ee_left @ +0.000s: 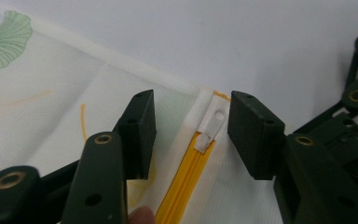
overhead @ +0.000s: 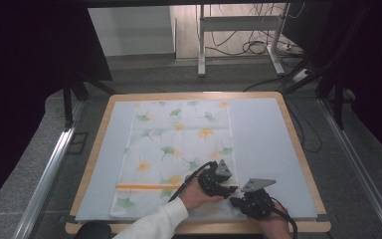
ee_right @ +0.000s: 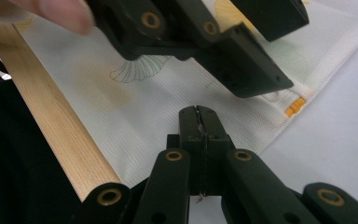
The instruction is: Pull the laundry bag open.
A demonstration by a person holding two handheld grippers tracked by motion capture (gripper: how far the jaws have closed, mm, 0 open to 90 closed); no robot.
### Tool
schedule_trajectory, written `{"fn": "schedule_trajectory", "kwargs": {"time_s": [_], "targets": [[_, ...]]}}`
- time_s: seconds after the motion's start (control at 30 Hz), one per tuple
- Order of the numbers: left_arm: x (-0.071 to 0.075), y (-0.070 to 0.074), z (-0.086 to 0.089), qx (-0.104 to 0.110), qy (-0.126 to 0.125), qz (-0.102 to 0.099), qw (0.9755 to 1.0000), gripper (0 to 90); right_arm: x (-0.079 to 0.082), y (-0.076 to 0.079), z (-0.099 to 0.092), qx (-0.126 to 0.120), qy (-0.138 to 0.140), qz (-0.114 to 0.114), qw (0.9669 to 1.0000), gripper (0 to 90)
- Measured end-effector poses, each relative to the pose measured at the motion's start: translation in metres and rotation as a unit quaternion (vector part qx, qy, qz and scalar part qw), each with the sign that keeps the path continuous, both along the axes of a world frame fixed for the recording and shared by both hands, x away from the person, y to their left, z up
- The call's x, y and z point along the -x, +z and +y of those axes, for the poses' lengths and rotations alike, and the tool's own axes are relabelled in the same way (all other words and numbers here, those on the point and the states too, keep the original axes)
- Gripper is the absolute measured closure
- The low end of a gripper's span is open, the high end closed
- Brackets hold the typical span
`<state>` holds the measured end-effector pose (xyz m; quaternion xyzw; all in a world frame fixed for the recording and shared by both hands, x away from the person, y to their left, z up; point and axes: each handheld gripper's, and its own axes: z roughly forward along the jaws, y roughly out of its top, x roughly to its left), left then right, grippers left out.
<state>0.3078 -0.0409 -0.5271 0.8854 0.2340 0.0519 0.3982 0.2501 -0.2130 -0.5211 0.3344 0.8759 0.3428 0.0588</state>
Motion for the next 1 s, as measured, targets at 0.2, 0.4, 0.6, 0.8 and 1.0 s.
{"fn": "schedule_trajectory", "kwargs": {"time_s": [0.2,0.4,0.6,0.8,1.0], "targets": [[-0.0012,-0.0013,-0.0074,-0.005,-0.017,0.007,0.9998,60.4,-0.0002,0.0000,-0.0002,0.000,0.001,0.000,1.0000,89.0],[-0.0031,-0.0002,-0.0030,-0.003,-0.012,0.017,0.9998,73.7,-0.0004,-0.0002,-0.0002,0.000,0.002,-0.001,1.0000,89.0],[-0.0029,-0.0006,-0.0018,-0.002,-0.007,0.013,0.9999,79.7,-0.0006,-0.0003,-0.0003,0.000,0.002,-0.001,1.0000,89.0],[0.0033,0.0007,-0.0071,-0.019,-0.011,-0.009,0.9997,84.3,-0.0011,-0.0005,-0.0005,-0.002,0.002,0.000,1.0000,89.0],[0.0060,-0.0009,-0.0055,-0.004,-0.003,-0.006,1.0000,85.0,-0.0009,-0.0004,-0.0004,-0.001,0.002,0.000,1.0000,89.0]]}}
